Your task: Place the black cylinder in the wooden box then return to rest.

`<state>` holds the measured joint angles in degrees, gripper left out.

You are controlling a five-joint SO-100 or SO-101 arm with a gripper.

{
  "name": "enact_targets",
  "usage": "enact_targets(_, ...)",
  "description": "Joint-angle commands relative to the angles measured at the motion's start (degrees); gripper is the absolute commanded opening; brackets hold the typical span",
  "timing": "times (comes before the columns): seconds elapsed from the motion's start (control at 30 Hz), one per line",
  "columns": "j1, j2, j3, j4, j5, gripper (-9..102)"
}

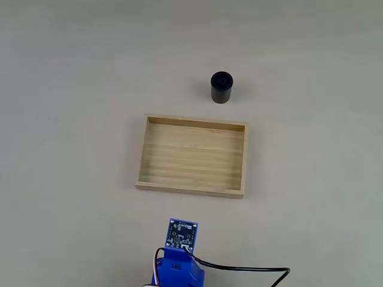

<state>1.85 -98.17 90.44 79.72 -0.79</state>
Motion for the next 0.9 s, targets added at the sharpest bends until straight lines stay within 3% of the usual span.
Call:
enact_targets(0.0, -0.9, -0.6, 1.8, -1.2, 0.3, 0)
enact_targets(0.57, -0.9, -0.6, 1.8, -1.3, 0.8, 0)
enact_targets(0.87, -1.1, 5.7, -3.7, -11.1, 0.6, 0)
